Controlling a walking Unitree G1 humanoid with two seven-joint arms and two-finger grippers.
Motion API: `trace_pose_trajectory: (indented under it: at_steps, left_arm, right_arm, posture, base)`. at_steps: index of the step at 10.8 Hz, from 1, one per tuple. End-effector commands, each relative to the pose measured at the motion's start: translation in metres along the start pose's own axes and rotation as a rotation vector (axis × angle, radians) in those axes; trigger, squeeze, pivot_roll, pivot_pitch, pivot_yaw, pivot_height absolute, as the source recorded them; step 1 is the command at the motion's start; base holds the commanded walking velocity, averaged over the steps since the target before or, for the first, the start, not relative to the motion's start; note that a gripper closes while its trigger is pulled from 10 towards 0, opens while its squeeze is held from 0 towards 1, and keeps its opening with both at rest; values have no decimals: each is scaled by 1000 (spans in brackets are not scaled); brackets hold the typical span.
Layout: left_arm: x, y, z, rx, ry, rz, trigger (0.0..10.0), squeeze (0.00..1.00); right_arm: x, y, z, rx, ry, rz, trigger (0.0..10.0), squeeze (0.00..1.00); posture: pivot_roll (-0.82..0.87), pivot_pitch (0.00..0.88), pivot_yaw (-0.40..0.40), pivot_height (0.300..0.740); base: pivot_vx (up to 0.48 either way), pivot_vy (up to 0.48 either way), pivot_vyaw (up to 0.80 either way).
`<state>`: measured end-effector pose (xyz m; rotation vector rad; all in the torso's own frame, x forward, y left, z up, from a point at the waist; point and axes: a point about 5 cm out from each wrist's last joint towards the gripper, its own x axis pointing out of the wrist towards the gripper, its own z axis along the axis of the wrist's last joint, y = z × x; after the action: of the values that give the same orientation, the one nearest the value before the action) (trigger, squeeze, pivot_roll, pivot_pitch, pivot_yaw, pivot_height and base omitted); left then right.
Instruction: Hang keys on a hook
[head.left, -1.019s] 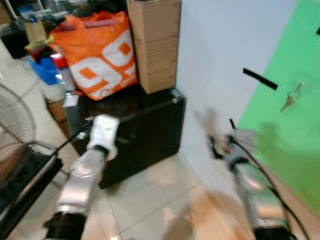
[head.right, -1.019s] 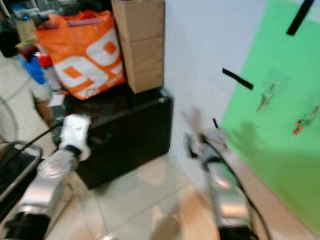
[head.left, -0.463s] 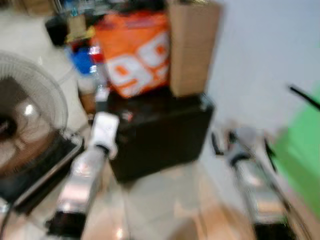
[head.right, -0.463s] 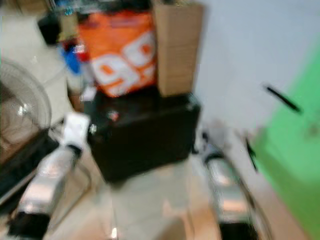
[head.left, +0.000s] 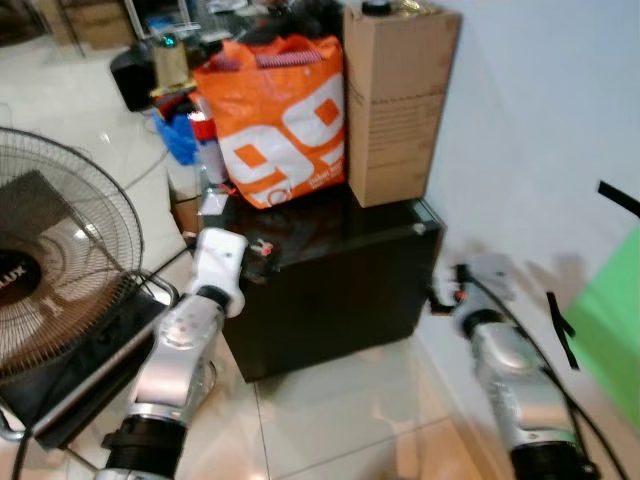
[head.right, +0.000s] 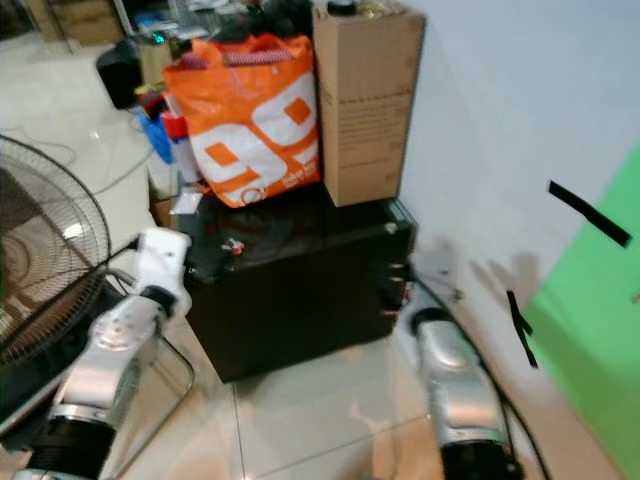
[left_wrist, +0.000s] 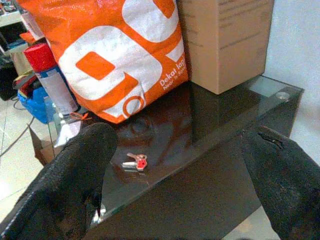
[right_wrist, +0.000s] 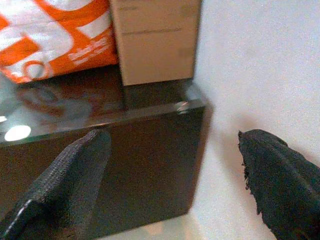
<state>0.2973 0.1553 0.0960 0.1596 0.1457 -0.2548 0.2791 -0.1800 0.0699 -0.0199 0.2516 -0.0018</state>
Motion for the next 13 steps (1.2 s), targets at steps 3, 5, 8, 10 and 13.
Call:
trace_pose_trajectory:
  at_steps: [3,5,8,10,13]
  left_arm:
    - [1,9,2,9,-3,23,10000,412]
    - [1,8,2,7,-4,21,10000,412]
    - [0,8,1,10,-5,22,10000,420]
    - [-1,8,0,12,-3,23,10000,420]
    - [-3,8,-2,14,0,22,10000,424]
  right_arm:
    - [0,5,5,3,-31,15,10000,1000]
    - [1,5,5,-3,-30,18,10000,1000]
    - [3,9,7,-24,-33,49,10000,1000]
    - [4,9,6,-26,-29,51,10000,1000]
    - [4,8,5,-32,-24,55,10000,1000]
  posture:
    - [-34,0,63,740]
    - [-28,0,56,740]
    - [-20,0,47,740]
    - [-18,0,44,740]
    - [-16,0,43,740]
  base:
    - [375,0,0]
    - [377,0,0]
    - [374,0,148]
    - [377,0,519]
    - [375,0,650]
